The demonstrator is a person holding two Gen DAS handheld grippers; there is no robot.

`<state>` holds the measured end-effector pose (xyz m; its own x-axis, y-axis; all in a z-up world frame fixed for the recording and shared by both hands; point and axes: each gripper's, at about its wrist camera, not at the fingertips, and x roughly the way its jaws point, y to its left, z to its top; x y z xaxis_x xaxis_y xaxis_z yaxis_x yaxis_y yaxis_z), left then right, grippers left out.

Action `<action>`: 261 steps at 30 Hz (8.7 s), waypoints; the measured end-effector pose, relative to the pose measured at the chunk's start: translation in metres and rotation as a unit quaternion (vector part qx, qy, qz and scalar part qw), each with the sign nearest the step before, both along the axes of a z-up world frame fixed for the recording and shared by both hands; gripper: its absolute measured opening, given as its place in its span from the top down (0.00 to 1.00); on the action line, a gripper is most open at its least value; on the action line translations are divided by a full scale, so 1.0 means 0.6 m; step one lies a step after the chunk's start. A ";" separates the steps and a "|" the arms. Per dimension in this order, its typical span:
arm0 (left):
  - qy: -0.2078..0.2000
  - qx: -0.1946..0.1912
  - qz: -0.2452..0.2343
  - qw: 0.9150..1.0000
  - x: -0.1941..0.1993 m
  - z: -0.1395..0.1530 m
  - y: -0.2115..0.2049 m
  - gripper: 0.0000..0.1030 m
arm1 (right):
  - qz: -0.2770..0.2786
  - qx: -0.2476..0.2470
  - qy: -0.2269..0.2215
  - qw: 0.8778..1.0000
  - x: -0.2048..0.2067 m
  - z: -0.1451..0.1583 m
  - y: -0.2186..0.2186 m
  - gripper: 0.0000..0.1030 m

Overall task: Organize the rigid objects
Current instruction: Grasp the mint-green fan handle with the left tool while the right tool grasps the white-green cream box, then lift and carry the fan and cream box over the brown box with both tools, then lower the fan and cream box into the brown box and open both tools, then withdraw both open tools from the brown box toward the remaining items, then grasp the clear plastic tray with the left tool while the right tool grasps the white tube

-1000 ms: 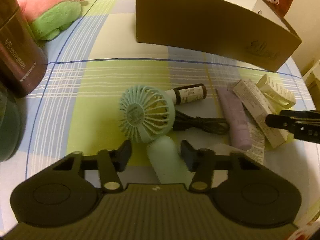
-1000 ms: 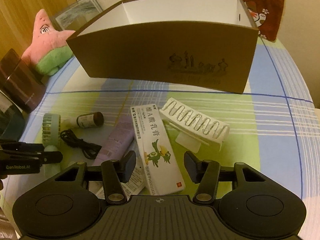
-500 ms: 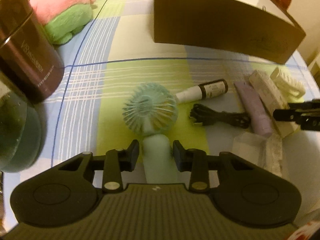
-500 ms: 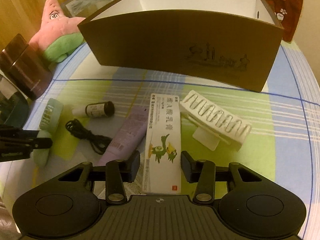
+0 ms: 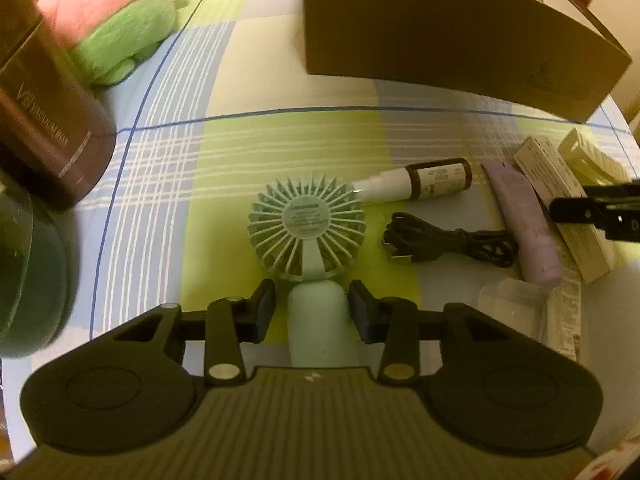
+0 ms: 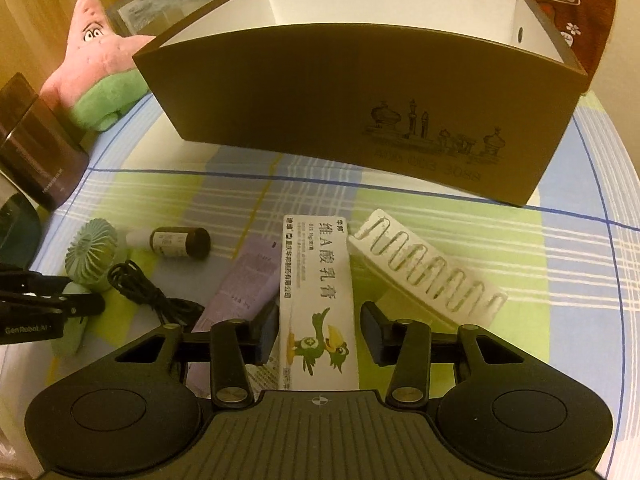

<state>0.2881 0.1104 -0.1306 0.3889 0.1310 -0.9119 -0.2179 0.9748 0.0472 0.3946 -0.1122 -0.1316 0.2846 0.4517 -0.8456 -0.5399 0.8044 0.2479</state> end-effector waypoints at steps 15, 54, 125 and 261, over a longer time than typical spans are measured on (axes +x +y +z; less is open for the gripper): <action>-0.001 -0.001 0.003 1.000 0.007 -0.001 -0.002 0.70 | 0.014 -0.008 -0.017 1.000 -0.002 -0.003 0.007 0.63; -0.149 0.037 -0.040 0.987 0.093 0.203 -0.009 0.71 | -0.050 0.076 -0.114 0.989 0.082 0.187 -0.075 0.63; -0.102 0.049 -0.111 0.987 0.519 0.125 0.004 0.59 | -0.093 0.001 -0.087 0.992 0.358 0.098 -0.005 0.51; 0.000 -0.059 -0.143 0.988 -0.044 0.016 -0.054 0.49 | -0.037 -0.022 0.092 0.995 -0.143 0.022 0.028 0.48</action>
